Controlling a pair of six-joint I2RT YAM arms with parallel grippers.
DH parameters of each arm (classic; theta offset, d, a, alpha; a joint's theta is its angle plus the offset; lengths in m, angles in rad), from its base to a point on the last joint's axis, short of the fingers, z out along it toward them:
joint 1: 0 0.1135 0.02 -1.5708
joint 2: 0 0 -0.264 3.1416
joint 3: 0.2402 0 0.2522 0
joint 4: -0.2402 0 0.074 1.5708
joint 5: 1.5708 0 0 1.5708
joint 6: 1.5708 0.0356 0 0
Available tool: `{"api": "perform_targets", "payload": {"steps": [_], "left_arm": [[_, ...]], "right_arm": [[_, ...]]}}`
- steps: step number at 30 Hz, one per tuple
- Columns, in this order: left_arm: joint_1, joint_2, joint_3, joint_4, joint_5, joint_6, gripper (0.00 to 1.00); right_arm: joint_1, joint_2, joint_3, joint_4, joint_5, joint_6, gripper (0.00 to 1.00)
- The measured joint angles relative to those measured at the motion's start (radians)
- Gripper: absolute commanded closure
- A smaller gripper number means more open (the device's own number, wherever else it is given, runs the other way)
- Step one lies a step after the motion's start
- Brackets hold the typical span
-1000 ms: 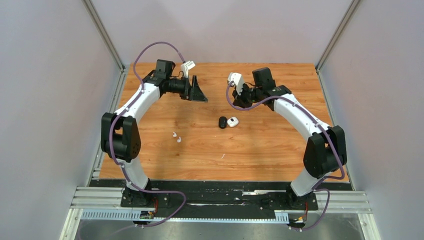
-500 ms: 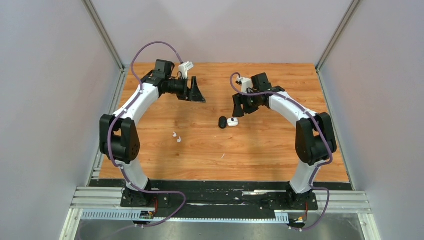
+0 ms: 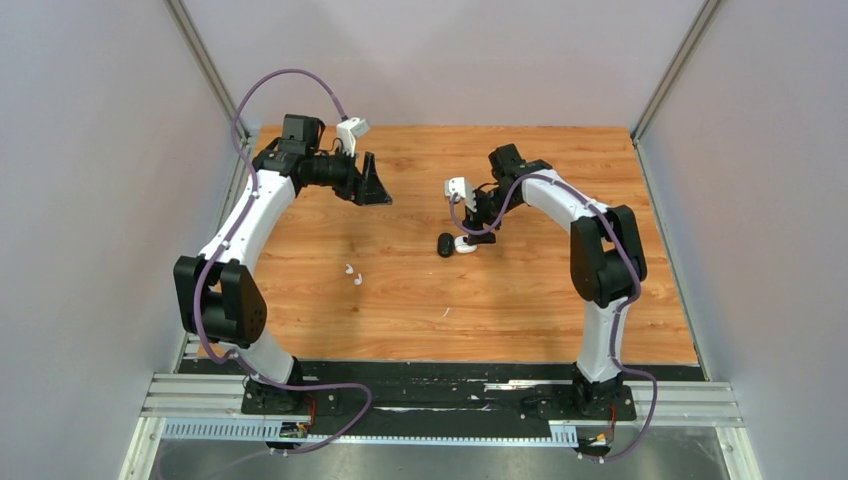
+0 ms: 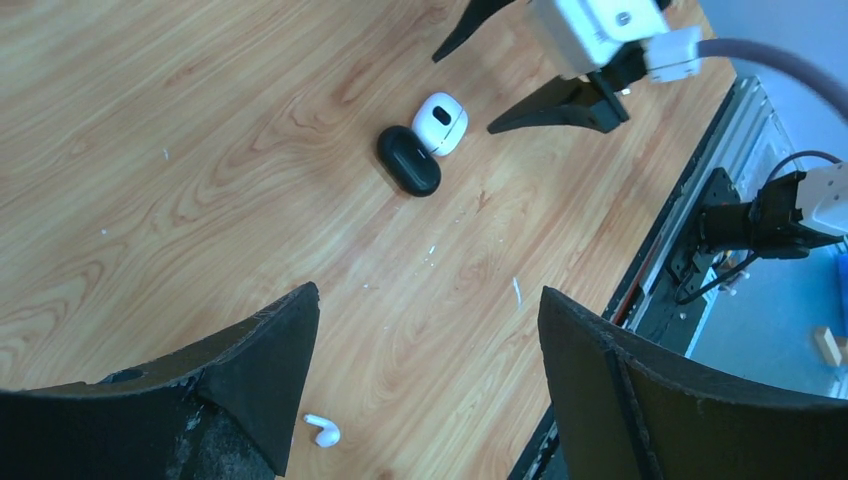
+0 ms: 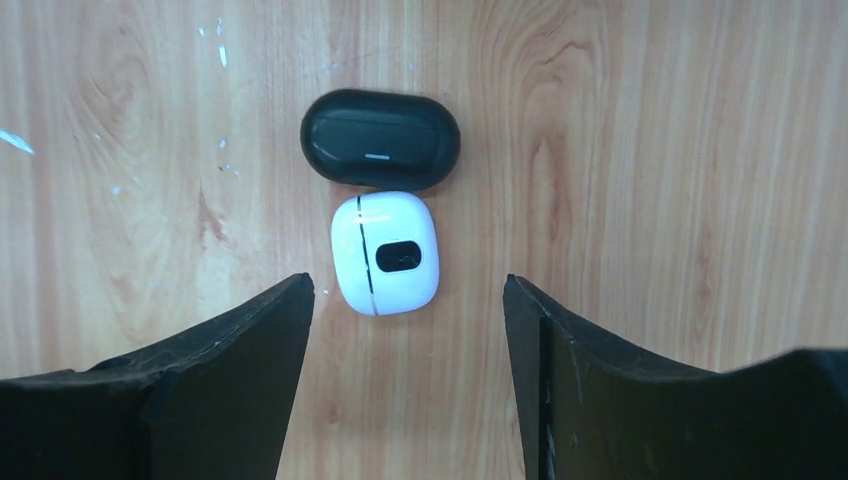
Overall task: Insert the wireless bluetooth earbuds into the charging case
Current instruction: Adjust the charging case at the center of the board.
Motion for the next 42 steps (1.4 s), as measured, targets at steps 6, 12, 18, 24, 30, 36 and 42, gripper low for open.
{"api": "perform_targets", "payload": {"steps": [6, 12, 18, 24, 30, 36, 42], "left_arm": [[0.000, -0.008, -0.004, -0.014, 0.000, 0.027, 0.13], [0.000, -0.015, -0.022, -0.023, 0.000, 0.033, 0.13], [0.000, -0.016, -0.023, -0.020, 0.004, 0.029, 0.13], [0.000, -0.016, -0.023, -0.001, 0.020, 0.003, 0.13], [0.000, -0.014, -0.023, 0.018, 0.042, -0.022, 0.13], [0.000, 0.005, -0.022, 0.010, 0.053, -0.038, 0.13], [0.000, 0.049, 0.018, -0.044, 0.053, -0.039, 0.13]], "right_arm": [[0.013, 0.094, 0.024, -0.029, 0.014, -0.121, 0.32], [0.042, 0.145, 0.062, -0.053, 0.041, -0.113, 0.49], [0.055, 0.172, 0.098, -0.056, 0.060, 0.029, 0.76], [0.043, 0.172, 0.110, -0.053, 0.134, 0.447, 0.88], [-0.070, 0.045, -0.064, -0.022, 0.233, 1.040, 1.00], [-0.143, 0.023, -0.079, -0.044, 0.429, 1.460, 0.76], [-0.095, 0.052, -0.049, -0.021, 0.446, 1.647, 0.46]]}}
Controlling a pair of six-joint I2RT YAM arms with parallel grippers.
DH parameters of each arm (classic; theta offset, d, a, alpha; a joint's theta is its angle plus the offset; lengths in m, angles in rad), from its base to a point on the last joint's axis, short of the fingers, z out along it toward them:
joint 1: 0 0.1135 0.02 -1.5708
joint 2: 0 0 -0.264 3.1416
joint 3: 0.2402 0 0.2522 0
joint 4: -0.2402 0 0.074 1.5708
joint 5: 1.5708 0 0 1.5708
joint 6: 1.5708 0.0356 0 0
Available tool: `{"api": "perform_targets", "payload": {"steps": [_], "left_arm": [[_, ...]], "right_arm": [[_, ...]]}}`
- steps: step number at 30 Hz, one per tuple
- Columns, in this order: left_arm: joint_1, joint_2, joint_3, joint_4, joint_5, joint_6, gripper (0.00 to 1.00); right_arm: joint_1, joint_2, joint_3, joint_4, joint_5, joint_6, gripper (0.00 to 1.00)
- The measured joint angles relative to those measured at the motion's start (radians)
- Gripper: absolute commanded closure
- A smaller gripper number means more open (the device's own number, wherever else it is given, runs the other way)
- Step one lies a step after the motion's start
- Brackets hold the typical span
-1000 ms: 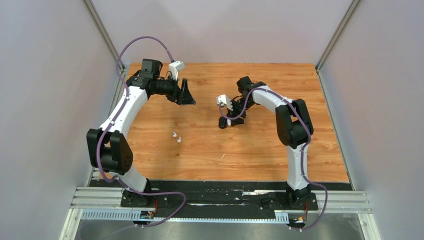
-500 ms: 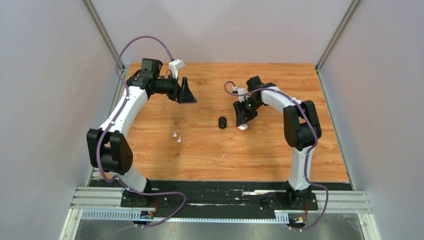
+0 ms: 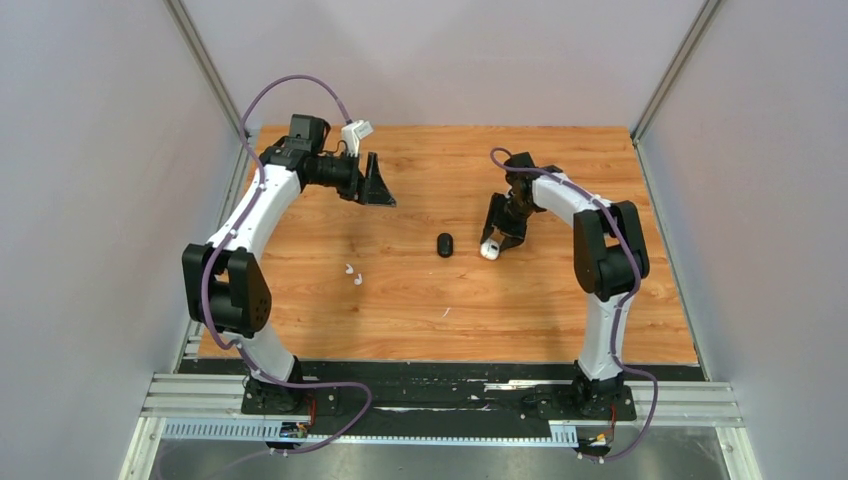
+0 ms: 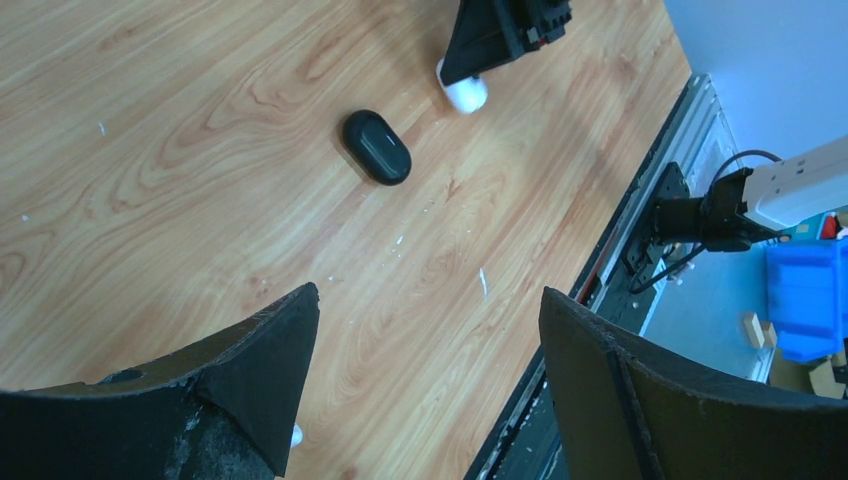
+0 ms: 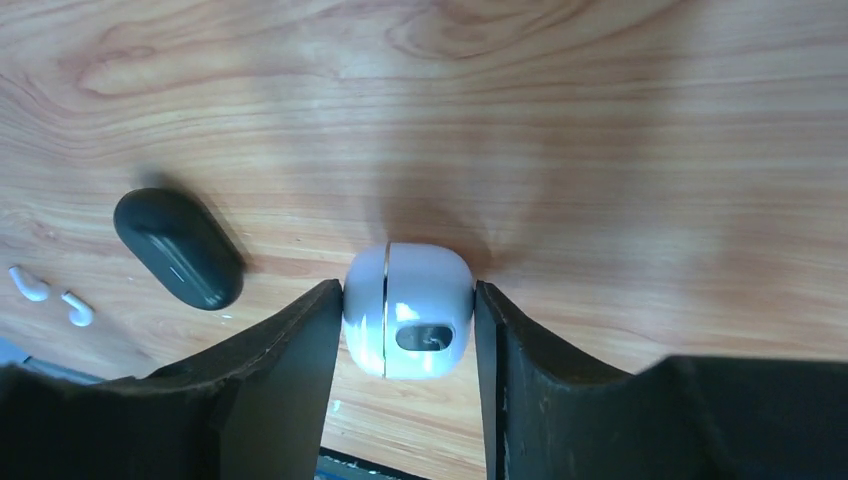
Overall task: Insert the wireless bluetooth earbuds into the charging case
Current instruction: Adjust the charging case at the center of the board.
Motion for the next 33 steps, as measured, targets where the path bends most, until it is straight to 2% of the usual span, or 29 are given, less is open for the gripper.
{"api": "perform_targets", "payload": {"steps": [1, 4, 7, 10, 12, 15, 17, 19, 20, 21, 25, 27, 29, 33], "left_arm": [[0.000, 0.008, 0.009, -0.004, 0.000, 0.000, 0.13], [0.000, 0.034, 0.037, -0.011, -0.001, -0.002, 0.13], [0.000, 0.050, 0.068, -0.031, -0.003, 0.006, 0.13], [0.000, 0.053, 0.089, -0.039, -0.004, 0.016, 0.13], [0.000, 0.053, 0.098, -0.040, -0.003, 0.030, 0.12], [0.000, 0.053, 0.100, -0.043, -0.002, 0.054, 0.12], [0.000, 0.053, 0.100, -0.050, -0.001, 0.072, 0.12], [0.000, 0.050, 0.098, -0.053, 0.000, 0.089, 0.13], [0.000, 0.045, 0.095, -0.054, 0.000, 0.097, 0.13], [0.000, 0.040, 0.090, -0.054, 0.000, 0.100, 0.13], [0.000, -0.002, 0.053, -0.053, 0.006, 0.094, 0.13], [0.000, -0.026, 0.035, -0.055, 0.011, 0.080, 0.13], [0.000, -0.042, 0.027, -0.058, 0.013, 0.072, 0.13], [0.000, -0.057, 0.026, -0.063, 0.012, 0.069, 0.13]], "right_arm": [[0.003, 0.011, 0.001, 0.007, -0.013, 0.014, 0.44], [-0.001, 0.033, 0.002, 0.003, -0.047, 0.042, 0.25], [-0.060, 0.032, 0.026, -0.036, -0.076, 0.050, 0.16], [-0.148, 0.019, 0.063, -0.046, -0.177, -0.009, 0.17], [-0.201, 0.010, 0.098, -0.064, -0.293, -0.109, 0.18], [-0.228, 0.019, 0.211, -0.135, -0.511, -0.391, 0.18], [-0.209, 0.034, 0.321, -0.225, -0.623, -0.705, 0.19], [-0.174, 0.024, 0.353, -0.283, -0.679, -1.038, 0.14], [-0.153, 0.003, 0.324, -0.296, -0.687, -1.206, 0.03], [-0.138, -0.026, 0.269, -0.284, -0.682, -1.332, 0.00], [-0.086, -0.169, -0.060, -0.182, -0.639, -1.788, 0.00], [-0.090, -0.180, -0.122, -0.172, -0.626, -1.949, 0.09], [-0.090, -0.160, -0.109, -0.182, -0.607, -2.075, 0.21], [-0.084, -0.123, -0.060, -0.183, -0.561, -2.264, 0.35]]}}
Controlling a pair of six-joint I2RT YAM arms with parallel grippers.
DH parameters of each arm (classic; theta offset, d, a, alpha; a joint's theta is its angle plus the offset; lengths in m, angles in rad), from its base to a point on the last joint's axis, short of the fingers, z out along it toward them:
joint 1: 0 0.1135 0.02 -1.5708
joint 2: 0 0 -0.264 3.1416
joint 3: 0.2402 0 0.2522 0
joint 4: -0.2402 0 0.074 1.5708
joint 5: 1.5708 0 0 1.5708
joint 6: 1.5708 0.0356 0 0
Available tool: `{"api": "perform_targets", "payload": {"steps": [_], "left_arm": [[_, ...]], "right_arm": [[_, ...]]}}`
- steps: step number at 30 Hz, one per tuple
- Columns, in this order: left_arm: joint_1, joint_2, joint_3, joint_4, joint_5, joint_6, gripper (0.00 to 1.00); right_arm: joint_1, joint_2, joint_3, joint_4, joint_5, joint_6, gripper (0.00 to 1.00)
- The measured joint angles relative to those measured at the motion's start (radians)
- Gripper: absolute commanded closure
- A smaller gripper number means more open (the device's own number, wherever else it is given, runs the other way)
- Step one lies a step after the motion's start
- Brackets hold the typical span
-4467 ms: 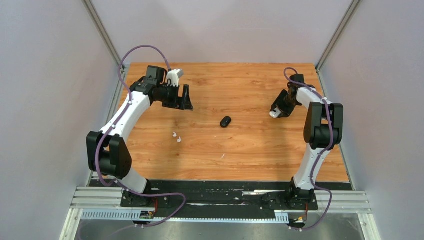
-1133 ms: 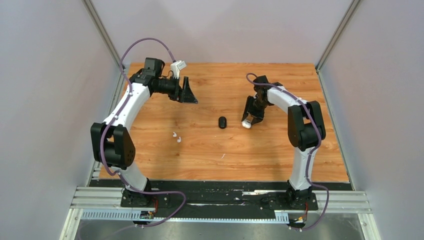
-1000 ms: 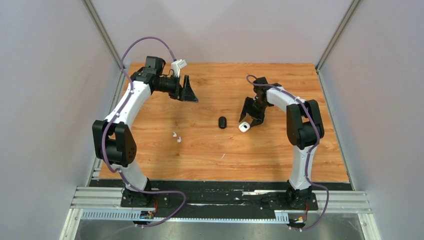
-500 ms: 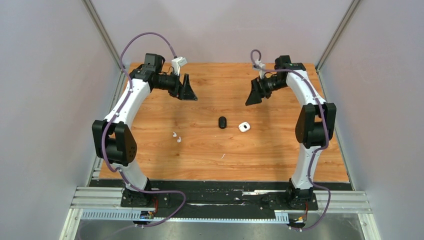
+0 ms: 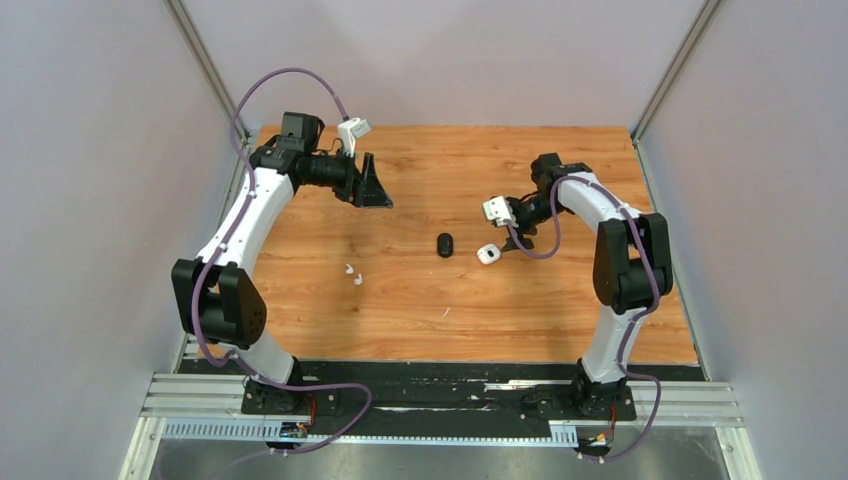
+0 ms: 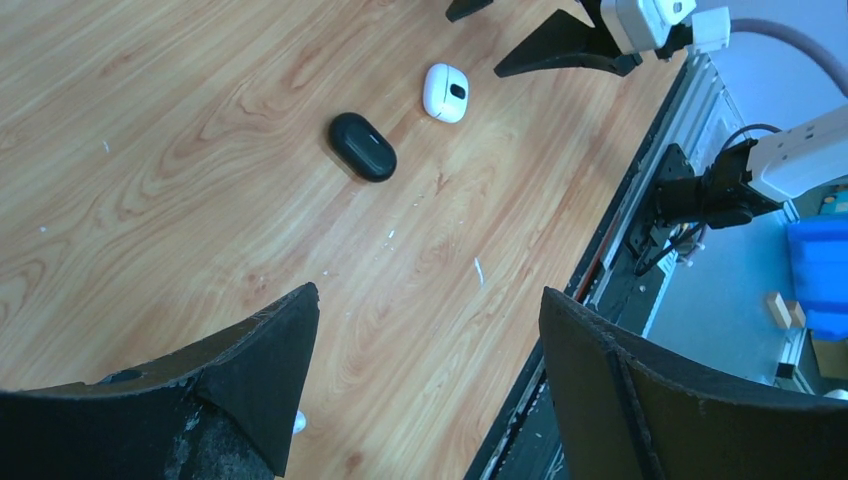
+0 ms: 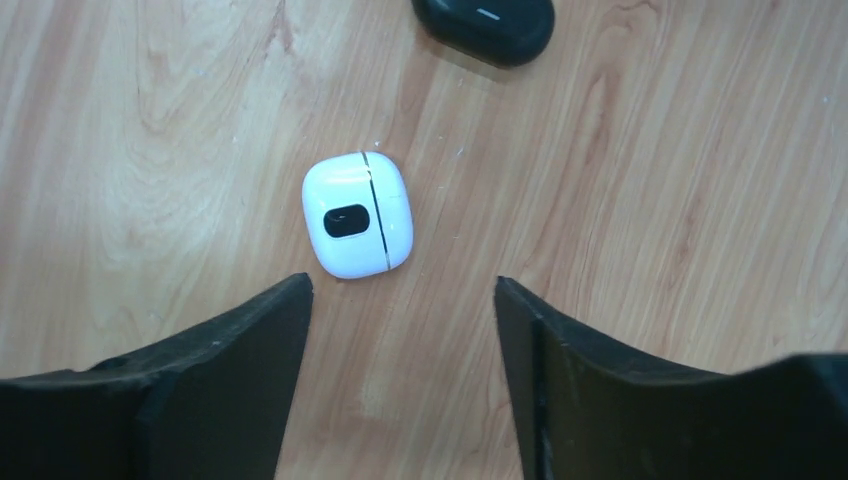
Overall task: Insert the wireless bluetooth earbuds into the charging case
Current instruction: Adjust the charging case at the center of the board, then pick up the charging case at the center of the board.
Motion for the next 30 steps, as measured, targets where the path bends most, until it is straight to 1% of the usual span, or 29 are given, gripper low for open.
{"api": "perform_targets", "payload": {"steps": [2, 7, 13, 19, 27, 30], "left_arm": [[0.000, -0.004, -0.005, -0.001, -0.001, 0.000, 0.12], [0.000, -0.008, -0.019, -0.010, -0.009, 0.000, 0.12], [0.000, -0.015, -0.037, -0.012, -0.016, 0.000, 0.12], [0.000, -0.018, -0.045, -0.011, -0.016, 0.000, 0.12], [0.000, -0.024, -0.053, -0.010, -0.014, 0.000, 0.13], [0.000, -0.024, -0.054, -0.008, -0.008, -0.008, 0.14]], "right_arm": [[0.009, 0.006, 0.000, -0.009, 0.029, -0.072, 0.38], [0.033, 0.045, 0.002, -0.037, 0.098, -0.161, 0.35], [0.061, 0.114, 0.030, -0.061, 0.134, -0.158, 0.35], [0.090, 0.161, 0.082, -0.064, 0.152, -0.121, 0.40], [0.108, 0.196, 0.105, -0.103, 0.189, -0.082, 0.61], [0.108, 0.208, 0.124, -0.121, 0.191, -0.052, 0.76]]}}
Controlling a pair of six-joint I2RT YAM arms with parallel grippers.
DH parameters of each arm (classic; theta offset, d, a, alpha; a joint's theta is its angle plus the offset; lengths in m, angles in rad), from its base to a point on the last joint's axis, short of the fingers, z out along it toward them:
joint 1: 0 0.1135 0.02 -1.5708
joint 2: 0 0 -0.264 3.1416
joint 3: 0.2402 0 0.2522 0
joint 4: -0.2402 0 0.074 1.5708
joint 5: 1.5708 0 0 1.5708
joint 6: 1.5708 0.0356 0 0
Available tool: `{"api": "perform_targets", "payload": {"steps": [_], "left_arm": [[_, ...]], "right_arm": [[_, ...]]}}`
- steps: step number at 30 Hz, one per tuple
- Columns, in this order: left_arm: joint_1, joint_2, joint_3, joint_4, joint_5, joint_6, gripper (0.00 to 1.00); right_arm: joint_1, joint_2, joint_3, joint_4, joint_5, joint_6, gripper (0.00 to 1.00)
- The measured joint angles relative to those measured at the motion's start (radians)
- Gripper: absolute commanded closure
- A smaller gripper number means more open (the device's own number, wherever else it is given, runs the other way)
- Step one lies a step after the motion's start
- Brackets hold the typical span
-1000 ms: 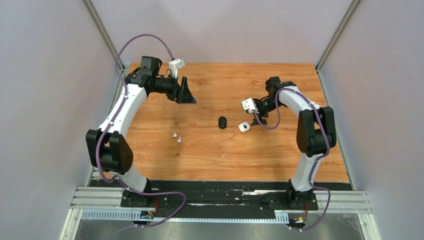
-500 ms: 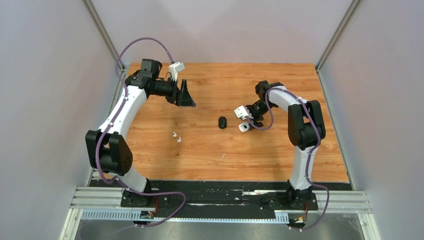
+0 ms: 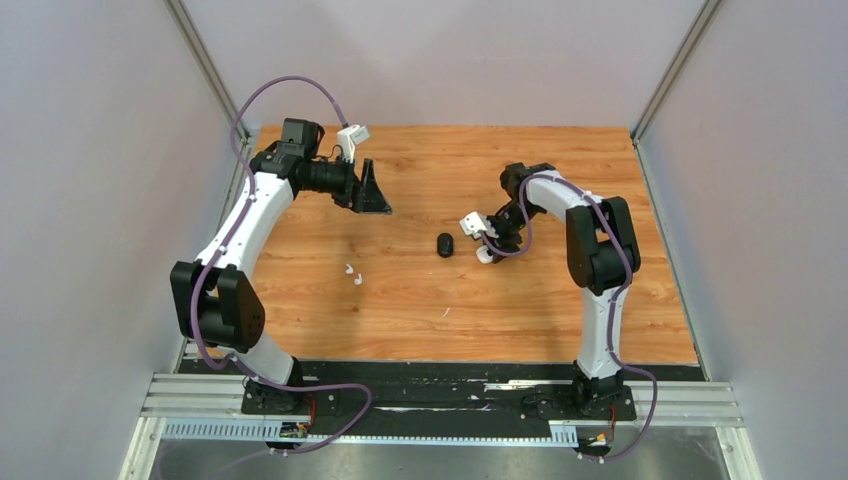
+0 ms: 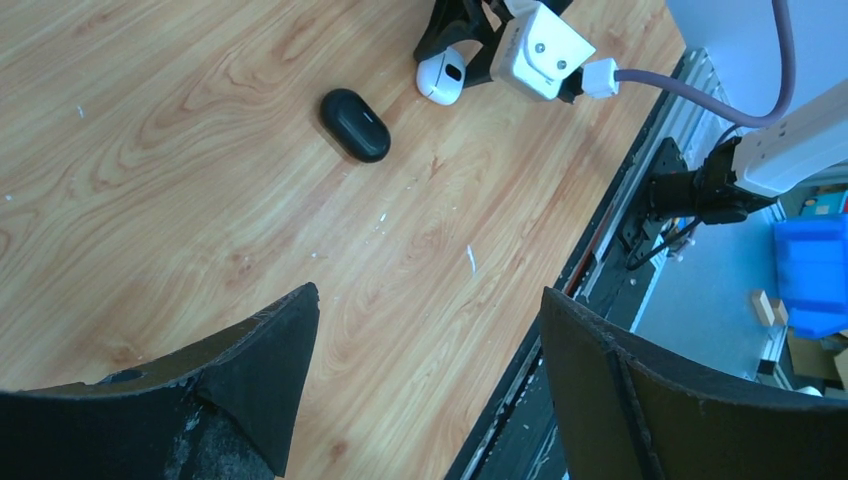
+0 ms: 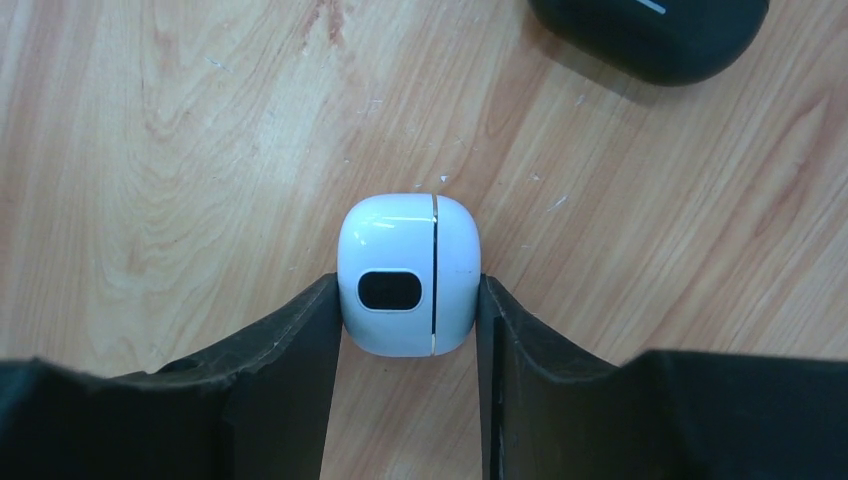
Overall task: Insert the wireless bluetooth earbuds into the charging case
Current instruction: Pick up the charging case at the center of the board.
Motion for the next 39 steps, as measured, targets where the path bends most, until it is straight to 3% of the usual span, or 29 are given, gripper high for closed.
{"api": "perform_targets", "payload": {"steps": [2, 8, 15, 20, 27, 32, 39], "left_arm": [[0.000, 0.000, -0.002, 0.012, 0.005, -0.014, 0.14], [0.000, 0.000, -0.028, 0.134, 0.027, -0.119, 0.18], [-0.033, 0.018, -0.093, 0.512, 0.022, -0.324, 0.19], [-0.101, 0.061, -0.068, 0.684, 0.045, -0.371, 0.20], [-0.133, 0.097, -0.049, 0.807, 0.094, -0.402, 0.26], [-0.129, 0.101, -0.049, 0.843, 0.103, -0.424, 0.36], [-0.128, 0.106, -0.049, 0.866, 0.107, -0.448, 0.38]], "right_arm": [[0.000, 0.001, 0.004, -0.002, 0.002, 0.029, 0.88], [0.000, -0.062, -0.019, 0.119, -0.026, 0.228, 1.00], [0.087, -0.480, -0.235, 0.734, 0.026, 0.668, 1.00], [0.215, -0.543, -0.201, 1.000, 0.110, 0.830, 1.00], [0.262, -0.526, -0.188, 1.056, 0.165, 0.908, 1.00], [0.275, -0.523, -0.188, 1.057, 0.169, 0.912, 1.00], [0.294, -0.523, -0.188, 1.057, 0.169, 0.911, 1.00]]}}
